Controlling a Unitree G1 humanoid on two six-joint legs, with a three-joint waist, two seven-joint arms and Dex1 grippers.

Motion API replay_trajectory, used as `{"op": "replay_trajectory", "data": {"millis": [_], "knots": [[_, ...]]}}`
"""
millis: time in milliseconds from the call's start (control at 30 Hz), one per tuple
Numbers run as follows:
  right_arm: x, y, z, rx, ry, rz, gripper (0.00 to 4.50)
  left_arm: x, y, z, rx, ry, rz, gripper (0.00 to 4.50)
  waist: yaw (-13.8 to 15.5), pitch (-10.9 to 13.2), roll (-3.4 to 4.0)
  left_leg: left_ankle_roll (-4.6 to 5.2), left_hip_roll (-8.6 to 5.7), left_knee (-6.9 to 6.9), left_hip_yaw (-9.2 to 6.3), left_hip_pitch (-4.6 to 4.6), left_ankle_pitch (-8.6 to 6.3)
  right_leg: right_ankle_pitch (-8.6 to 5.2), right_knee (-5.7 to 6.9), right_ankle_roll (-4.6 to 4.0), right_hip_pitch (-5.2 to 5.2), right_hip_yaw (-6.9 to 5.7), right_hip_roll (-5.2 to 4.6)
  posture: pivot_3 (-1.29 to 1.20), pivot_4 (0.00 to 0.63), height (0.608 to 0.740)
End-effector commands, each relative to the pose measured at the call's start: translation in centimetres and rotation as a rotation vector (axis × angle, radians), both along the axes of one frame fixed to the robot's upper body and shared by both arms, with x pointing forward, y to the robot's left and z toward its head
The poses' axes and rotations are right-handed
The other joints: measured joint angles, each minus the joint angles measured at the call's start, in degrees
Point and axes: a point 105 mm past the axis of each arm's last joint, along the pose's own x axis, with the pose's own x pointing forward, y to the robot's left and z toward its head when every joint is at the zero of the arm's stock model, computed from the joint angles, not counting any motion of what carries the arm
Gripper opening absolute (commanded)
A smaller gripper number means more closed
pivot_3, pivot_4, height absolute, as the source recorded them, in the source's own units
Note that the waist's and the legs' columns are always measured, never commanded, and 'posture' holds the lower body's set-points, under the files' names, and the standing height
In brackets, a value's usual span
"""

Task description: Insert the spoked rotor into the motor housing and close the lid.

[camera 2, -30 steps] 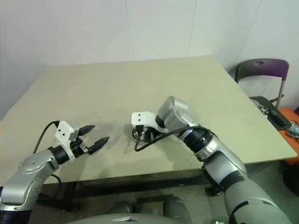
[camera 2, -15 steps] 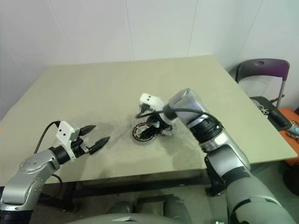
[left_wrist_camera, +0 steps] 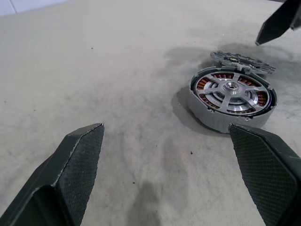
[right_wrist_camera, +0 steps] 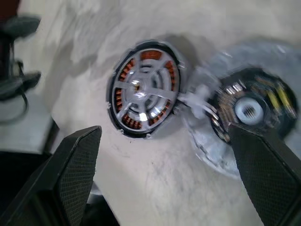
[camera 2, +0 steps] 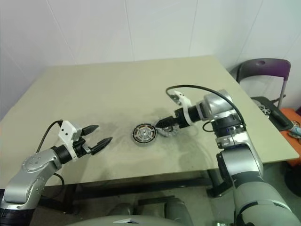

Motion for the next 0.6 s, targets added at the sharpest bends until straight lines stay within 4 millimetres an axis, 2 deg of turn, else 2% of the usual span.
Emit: {"op": "replay_trajectory", "data": {"millis": [33,600], "knots": [[-0.2,-0.8,-0.3,0.018,0.022,-0.032,4.46,0.2,-0.1,0.9,0.011,-0.039,-0.013,4.50,0.00,0.00,0.00,0.00,0.00,-0.01,0.00,0.00,0.00,-0.01,-0.02,0.01,0.00,0.00,0.00,0.00,0.000,0.740],[-1.5,-1.2,-1.1,0.074,0.137,-0.076,4.46,0.2,-0.1,0.9,0.014,-0.038,-0.011,4.50,0.00,0.01,0.01,0.00,0.01,0.00,0.01,-0.05,0.00,-0.06,-0.05,0.11,-0.01,0.01,0.01,0.00,0.000,0.740]]}}
